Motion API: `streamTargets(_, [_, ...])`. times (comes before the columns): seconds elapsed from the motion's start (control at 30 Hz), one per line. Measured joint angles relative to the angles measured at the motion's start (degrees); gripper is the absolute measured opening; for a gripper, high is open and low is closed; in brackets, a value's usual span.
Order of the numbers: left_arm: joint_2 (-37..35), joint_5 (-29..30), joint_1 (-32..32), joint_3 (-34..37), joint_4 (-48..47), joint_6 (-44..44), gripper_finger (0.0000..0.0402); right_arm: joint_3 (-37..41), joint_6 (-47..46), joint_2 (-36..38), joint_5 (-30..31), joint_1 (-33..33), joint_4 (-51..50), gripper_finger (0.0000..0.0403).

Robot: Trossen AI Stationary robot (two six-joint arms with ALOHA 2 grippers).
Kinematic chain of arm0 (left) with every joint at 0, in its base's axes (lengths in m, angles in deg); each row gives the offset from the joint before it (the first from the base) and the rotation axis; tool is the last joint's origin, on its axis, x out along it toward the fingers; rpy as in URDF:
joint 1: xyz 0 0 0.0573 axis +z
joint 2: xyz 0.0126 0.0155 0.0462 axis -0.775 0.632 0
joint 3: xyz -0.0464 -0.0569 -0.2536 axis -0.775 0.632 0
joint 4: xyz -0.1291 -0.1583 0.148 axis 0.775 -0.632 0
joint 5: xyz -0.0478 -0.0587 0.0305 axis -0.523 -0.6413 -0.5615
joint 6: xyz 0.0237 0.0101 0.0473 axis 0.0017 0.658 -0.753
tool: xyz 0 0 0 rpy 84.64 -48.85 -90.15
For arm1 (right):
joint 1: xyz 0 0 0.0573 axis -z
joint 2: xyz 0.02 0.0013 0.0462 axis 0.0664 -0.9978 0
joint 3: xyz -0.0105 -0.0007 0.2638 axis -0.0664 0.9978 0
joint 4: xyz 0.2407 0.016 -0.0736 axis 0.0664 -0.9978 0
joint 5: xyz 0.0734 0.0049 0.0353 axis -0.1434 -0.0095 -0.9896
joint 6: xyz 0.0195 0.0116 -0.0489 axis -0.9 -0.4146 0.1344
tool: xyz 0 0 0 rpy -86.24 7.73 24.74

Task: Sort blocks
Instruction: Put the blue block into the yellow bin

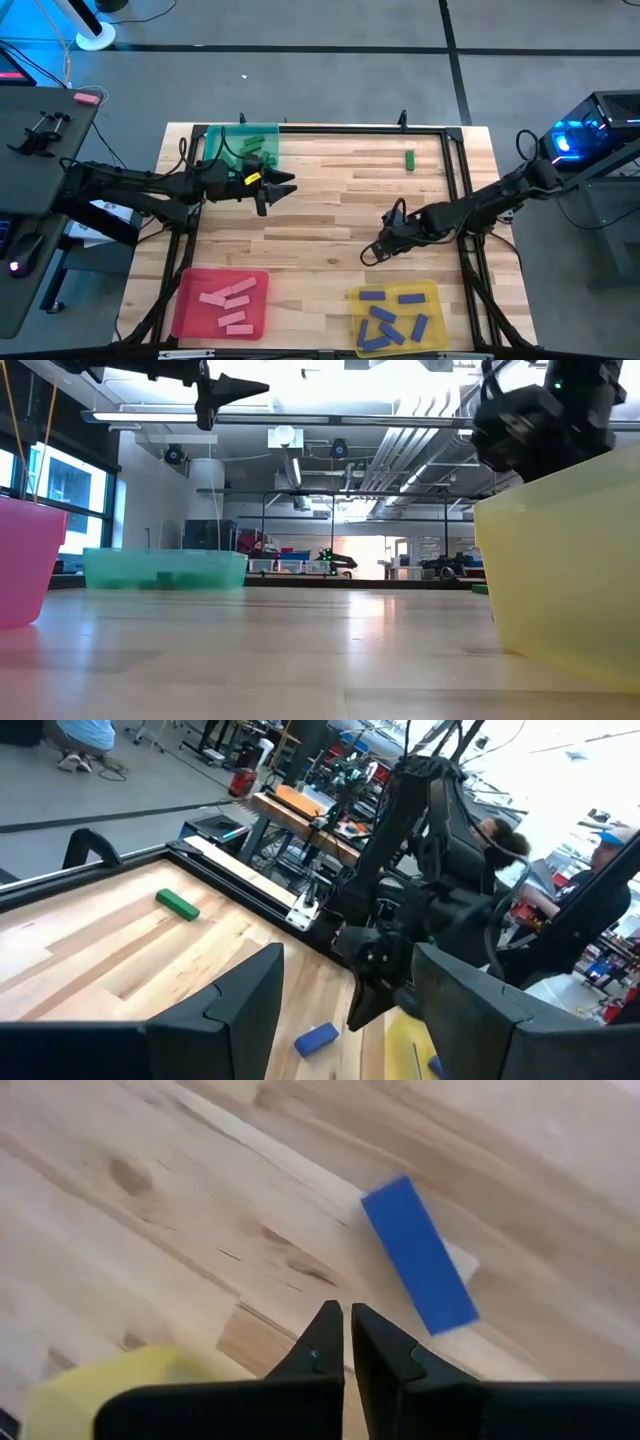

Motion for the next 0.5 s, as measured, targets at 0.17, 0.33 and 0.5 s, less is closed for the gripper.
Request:
streamTargets(0.17, [0.0, 0.0, 0.0, 0.0, 0.4, -1.0, 0.0207, 0.1, 8.3, -0.8, -0.8, 0.7, -2.5, 0.0008])
streamTargets(0.33, [0.0, 0.0, 0.0, 0.0, 0.3, -1.0, 0.0207, 0.1, 20.0, -3.1, -3.8, 3.9, -3.5, 0.0071])
streamTargets(0.5, [0.0, -0.2, 0.0, 0.0, 0.3, -0.8, 0.0207, 0.0, 26.9, -7.1, -6.7, 4.7, -0.6, 0.0170])
